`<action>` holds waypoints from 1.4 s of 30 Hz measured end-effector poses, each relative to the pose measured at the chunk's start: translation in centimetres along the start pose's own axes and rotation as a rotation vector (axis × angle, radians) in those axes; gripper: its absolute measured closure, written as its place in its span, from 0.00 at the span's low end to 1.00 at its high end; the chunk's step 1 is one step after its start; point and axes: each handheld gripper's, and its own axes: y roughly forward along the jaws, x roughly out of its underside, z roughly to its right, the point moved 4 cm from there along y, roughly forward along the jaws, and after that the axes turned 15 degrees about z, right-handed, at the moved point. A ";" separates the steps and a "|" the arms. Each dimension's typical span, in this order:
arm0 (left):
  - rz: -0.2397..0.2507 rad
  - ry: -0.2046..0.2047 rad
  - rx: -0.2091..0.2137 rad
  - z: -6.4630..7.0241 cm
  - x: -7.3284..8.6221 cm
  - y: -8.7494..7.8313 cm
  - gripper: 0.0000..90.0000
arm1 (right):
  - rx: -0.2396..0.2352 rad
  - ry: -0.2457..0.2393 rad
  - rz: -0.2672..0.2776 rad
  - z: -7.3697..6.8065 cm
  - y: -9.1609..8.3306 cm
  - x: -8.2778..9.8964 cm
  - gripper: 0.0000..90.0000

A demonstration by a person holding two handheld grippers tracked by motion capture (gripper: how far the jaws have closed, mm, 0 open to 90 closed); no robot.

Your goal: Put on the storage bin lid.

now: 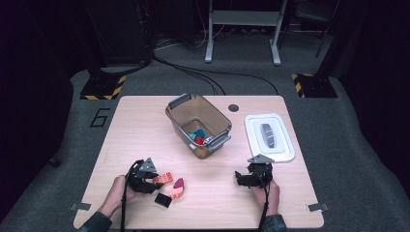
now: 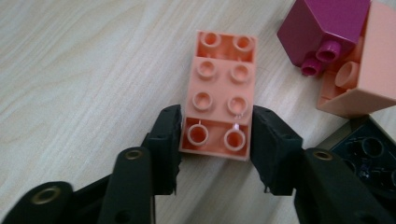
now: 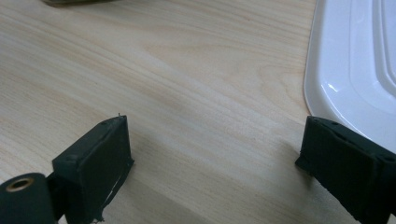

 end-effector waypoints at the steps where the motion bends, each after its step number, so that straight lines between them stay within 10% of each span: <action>1: 0.008 -0.006 -0.002 0.1 0.1 0.0 0.64 | 0.000 0.000 0.000 0.0 0.0 0.0 0.09; 21: 0.070 -0.096 -0.052 -1.4 -2.1 -2.2 0.65 | 0.000 0.000 0.000 0.0 0.0 0.0 0.09; 42: 0.100 -0.079 -0.087 -2.8 -7.3 -4.8 0.65 | 0.000 0.000 0.000 0.0 0.0 0.0 0.09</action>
